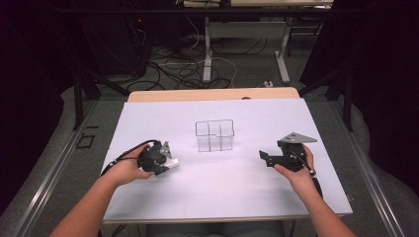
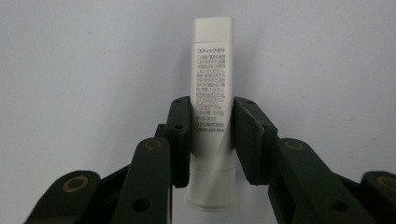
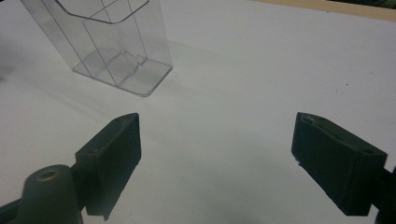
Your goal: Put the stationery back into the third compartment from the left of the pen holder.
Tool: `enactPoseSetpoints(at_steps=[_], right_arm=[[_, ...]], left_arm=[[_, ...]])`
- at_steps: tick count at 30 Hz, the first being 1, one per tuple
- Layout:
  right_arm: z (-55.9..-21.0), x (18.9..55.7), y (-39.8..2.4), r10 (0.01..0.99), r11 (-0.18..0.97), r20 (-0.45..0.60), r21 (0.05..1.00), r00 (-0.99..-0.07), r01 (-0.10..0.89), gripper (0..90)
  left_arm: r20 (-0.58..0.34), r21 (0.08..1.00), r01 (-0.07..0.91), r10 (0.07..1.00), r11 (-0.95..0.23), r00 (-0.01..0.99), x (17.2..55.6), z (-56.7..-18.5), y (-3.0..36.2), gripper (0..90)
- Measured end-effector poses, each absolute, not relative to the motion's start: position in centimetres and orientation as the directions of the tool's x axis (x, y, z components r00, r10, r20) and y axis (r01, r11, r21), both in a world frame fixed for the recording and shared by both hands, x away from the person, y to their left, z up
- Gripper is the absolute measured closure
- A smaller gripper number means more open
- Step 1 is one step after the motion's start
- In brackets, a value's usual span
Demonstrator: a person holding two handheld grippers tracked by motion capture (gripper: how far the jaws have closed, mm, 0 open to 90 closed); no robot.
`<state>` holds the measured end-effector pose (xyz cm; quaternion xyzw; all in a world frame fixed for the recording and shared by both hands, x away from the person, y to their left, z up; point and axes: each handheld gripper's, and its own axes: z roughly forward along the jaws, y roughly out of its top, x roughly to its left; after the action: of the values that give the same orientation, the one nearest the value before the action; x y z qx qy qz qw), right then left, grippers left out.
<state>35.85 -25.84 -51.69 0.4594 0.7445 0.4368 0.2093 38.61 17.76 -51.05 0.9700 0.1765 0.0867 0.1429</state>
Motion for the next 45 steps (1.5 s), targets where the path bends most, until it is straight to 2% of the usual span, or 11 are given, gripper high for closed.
enactPoseSetpoints(at_steps=[16, 22, 26, 32, 35, 38, 45], right_arm=[[-51.2, 35.6, -24.8, 0.843, 0.284, 0.0, 0.849, -0.537, 0.446, 17.0], [-51.0, 35.4, -24.1, 0.816, 0.348, -0.058, 0.844, -0.576, 0.408, 20.0], [-50.7, 35.3, -23.4, 0.79, 0.399, -0.101, 0.834, -0.605, 0.381, 20.9], [-50.1, 35.1, -22.2, 0.737, 0.478, -0.184, 0.822, -0.65, 0.309, 23.9], [-49.8, 34.9, -21.2, 0.693, 0.543, -0.264, 0.803, -0.67, 0.246, 24.2], [-49.6, 34.5, -20.2, 0.598, 0.637, -0.387, 0.761, -0.702, 0.123, 32.6], [-49.4, 33.7, -17.2, 0.443, 0.743, -0.52, 0.669, -0.73, -0.025, 31.8]], left_arm=[[-0.111, 0.335, 0.536, 0.532, -0.775, 0.839, 38.9, -48.3, 16.1, 69.4], [-0.221, 0.342, 0.594, 0.551, -0.728, 0.804, 39.4, -47.8, 15.5, 69.4], [-0.256, 0.339, 0.598, 0.54, -0.726, 0.802, 39.9, -47.2, 15.1, 69.4], [-0.296, 0.329, 0.615, 0.54, -0.716, 0.788, 40.5, -46.8, 14.1, 69.4], [-0.323, 0.331, 0.623, 0.536, -0.708, 0.78, 40.6, -46.8, 13.5, 69.4], [-0.341, 0.336, 0.627, 0.529, -0.703, 0.777, 40.7, -46.7, 12.9, 69.4], [-0.369, 0.329, 0.623, 0.51, -0.71, 0.777, 41.0, -46.4, 11.6, 69.5]])
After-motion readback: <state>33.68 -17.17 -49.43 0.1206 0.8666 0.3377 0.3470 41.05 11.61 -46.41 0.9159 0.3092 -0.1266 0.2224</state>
